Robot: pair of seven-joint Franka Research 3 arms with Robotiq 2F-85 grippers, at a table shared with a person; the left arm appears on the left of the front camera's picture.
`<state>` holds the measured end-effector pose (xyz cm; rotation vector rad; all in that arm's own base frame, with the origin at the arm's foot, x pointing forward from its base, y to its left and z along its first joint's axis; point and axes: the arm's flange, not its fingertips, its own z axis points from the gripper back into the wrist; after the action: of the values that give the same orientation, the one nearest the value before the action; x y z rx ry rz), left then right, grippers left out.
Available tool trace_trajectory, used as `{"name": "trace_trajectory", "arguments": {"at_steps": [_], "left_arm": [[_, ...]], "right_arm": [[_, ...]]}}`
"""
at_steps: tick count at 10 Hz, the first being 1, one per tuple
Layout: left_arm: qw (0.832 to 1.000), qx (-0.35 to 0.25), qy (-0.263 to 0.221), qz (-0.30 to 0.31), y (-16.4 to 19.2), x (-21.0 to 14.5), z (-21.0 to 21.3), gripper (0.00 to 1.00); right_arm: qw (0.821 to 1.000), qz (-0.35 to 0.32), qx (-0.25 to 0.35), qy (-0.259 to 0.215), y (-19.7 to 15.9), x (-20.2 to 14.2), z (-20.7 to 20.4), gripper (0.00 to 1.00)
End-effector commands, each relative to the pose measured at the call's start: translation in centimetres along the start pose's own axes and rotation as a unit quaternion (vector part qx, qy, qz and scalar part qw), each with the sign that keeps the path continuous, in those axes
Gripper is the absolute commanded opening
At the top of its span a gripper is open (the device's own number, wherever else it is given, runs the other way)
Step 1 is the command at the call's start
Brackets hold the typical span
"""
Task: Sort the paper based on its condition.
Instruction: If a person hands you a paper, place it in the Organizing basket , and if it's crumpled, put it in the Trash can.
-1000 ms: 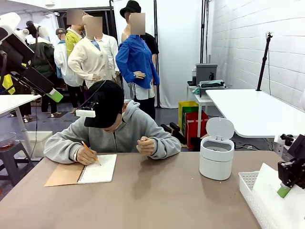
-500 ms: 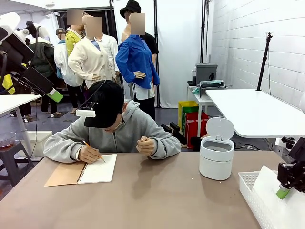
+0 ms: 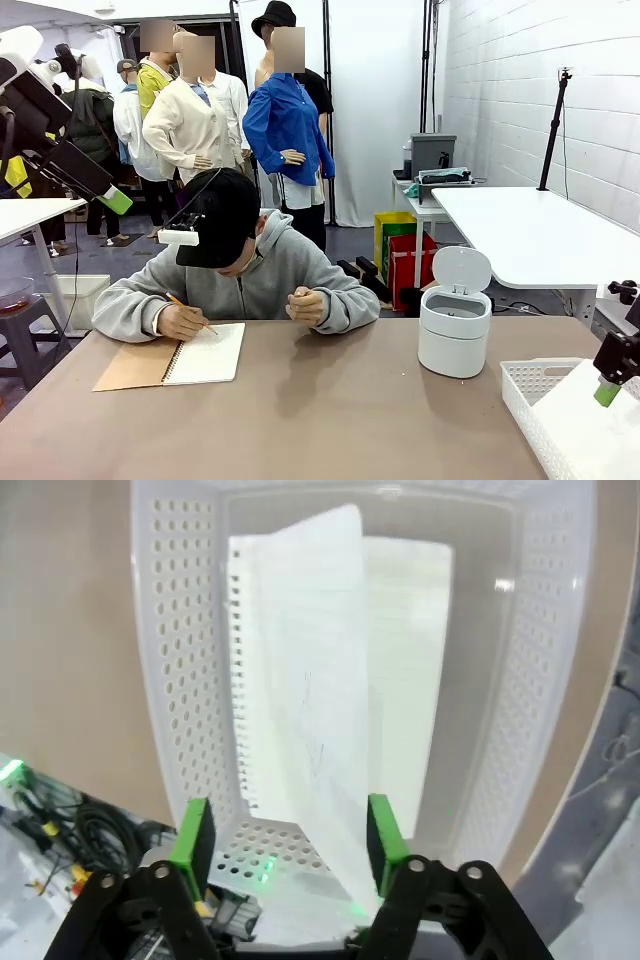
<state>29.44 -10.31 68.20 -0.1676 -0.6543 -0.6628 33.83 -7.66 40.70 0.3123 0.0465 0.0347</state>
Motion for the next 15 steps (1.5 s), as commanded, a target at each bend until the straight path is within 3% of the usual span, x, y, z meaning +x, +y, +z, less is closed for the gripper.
{"name": "trace_trajectory", "arguments": {"at_steps": [1, 5, 10, 11, 15], "left_arm": [[1.000, 0.001, 0.000, 0.000, 0.0, 0.0, 0.0, 1.00], [1.000, 0.001, 0.000, 0.000, 0.0, 0.0, 0.0, 1.00], [1.000, 0.001, 0.000, 0.000, 0.0, 0.0, 0.0, 1.00], [1.000, 0.001, 0.000, 0.000, 0.0, 0.0, 0.0, 1.00], [1.000, 0.001, 0.000, 0.000, 0.0, 0.0, 0.0, 1.00]], "right_arm": [[0.998, -0.007, -0.066, -0.011, 1.6, -4.4, -2.4, 1.00], [0.993, 0.036, -0.105, -0.031, 3.6, -4.2, 0.4, 1.00], [0.985, 0.113, -0.130, -0.027, 7.2, -4.5, 0.5, 1.00], [0.989, 0.092, -0.114, -0.034, 7.1, -1.2, 3.9, 1.00], [0.989, 0.092, -0.114, -0.034, 7.1, -1.2, 3.9, 1.00]]}}
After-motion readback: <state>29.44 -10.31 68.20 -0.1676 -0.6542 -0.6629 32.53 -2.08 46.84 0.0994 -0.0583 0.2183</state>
